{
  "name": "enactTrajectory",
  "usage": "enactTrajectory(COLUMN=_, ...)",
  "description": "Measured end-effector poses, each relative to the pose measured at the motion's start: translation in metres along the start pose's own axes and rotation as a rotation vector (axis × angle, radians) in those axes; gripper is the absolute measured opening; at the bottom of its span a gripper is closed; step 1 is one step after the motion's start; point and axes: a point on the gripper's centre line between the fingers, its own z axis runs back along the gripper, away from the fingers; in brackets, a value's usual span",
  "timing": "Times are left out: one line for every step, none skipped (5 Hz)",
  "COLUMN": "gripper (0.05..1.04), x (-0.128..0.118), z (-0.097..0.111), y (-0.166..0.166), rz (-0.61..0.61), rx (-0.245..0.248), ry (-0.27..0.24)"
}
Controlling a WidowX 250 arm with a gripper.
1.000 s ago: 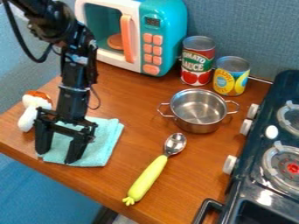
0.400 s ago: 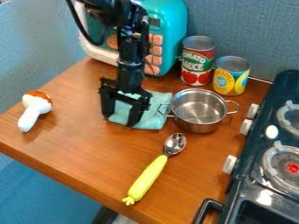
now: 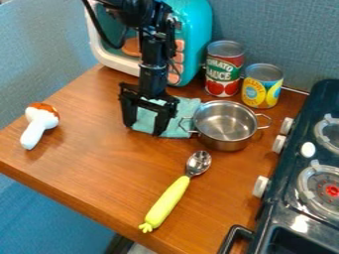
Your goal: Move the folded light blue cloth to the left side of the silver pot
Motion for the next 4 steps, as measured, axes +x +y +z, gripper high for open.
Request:
enactTrajectory(gripper=1.001, x=-0.012, z=0.015, y=0.005, rz=0.022, rx=0.017, ry=-0.042)
enactTrajectory(gripper=1.001, x=-0.021, z=0.052, y=0.006, rz=-0.031, rx=-0.008, ry=-0.162)
enactTrajectory(gripper=1.001, x=-0.045, z=0.084, y=0.019, rz=-0.049, rx=0.016, ry=-0.272)
enactTrajectory(gripper=1.001, x=-0.086, z=0.092, y=0.029, rz=-0.108, rx=-0.013, ry=-0.188)
